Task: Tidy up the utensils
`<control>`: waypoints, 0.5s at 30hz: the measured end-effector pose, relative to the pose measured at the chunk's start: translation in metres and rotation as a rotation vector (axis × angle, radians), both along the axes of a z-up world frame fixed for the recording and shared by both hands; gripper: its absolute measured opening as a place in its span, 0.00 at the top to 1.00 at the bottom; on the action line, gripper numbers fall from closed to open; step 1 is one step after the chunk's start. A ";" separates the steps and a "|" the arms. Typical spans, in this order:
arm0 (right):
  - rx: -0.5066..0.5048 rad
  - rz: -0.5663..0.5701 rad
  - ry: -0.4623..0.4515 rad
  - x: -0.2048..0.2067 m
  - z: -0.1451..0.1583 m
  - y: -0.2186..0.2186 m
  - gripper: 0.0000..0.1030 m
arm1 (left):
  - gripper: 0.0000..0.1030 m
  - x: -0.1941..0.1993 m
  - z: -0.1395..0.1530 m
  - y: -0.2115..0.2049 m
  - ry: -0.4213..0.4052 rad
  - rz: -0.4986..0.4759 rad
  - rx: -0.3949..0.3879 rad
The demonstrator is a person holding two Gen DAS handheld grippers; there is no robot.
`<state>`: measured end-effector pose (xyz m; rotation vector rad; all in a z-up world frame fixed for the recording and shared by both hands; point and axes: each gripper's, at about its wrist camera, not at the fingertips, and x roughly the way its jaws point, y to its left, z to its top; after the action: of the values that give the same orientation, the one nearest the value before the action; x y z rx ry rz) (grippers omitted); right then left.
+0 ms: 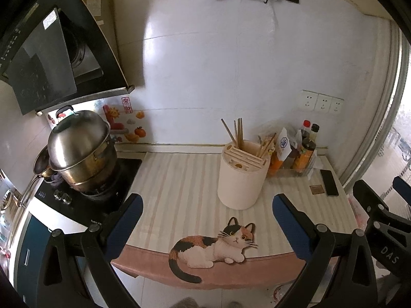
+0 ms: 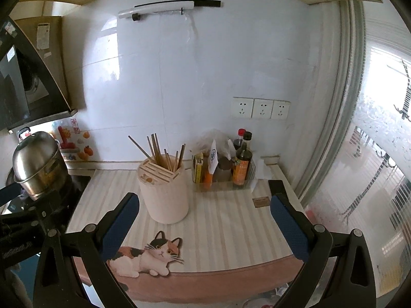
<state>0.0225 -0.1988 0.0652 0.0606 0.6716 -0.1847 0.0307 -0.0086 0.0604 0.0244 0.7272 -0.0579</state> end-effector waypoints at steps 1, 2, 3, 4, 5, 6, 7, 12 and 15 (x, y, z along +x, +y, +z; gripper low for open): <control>-0.003 0.003 0.003 0.001 -0.001 0.000 0.00 | 0.00 0.001 0.000 0.000 0.001 0.002 0.001; -0.004 0.005 0.004 0.001 -0.001 0.000 0.00 | 0.00 0.001 -0.001 -0.001 0.001 0.005 0.005; -0.003 0.008 0.005 0.002 -0.002 -0.001 0.00 | 0.00 0.001 -0.001 -0.001 -0.001 0.006 0.009; -0.003 0.008 0.005 0.003 -0.002 -0.001 0.00 | 0.00 0.001 -0.001 -0.001 0.000 0.008 0.011; -0.006 0.009 0.006 0.004 -0.002 -0.002 0.00 | 0.00 0.002 -0.001 -0.002 0.001 0.011 0.013; -0.004 0.010 0.006 0.003 -0.002 -0.002 0.00 | 0.00 0.002 -0.001 -0.002 0.001 0.012 0.013; -0.003 0.013 0.006 0.004 -0.002 -0.002 0.00 | 0.00 0.003 -0.001 -0.002 0.001 0.013 0.013; -0.005 0.024 0.008 0.007 -0.002 -0.002 0.00 | 0.00 0.003 -0.001 -0.002 0.000 0.017 0.020; -0.004 0.026 0.009 0.007 -0.003 -0.002 0.00 | 0.00 0.004 -0.002 -0.002 0.000 0.023 0.028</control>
<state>0.0296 -0.2011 0.0626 0.0475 0.6806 -0.1617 0.0348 -0.0103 0.0585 0.0430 0.7279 -0.0260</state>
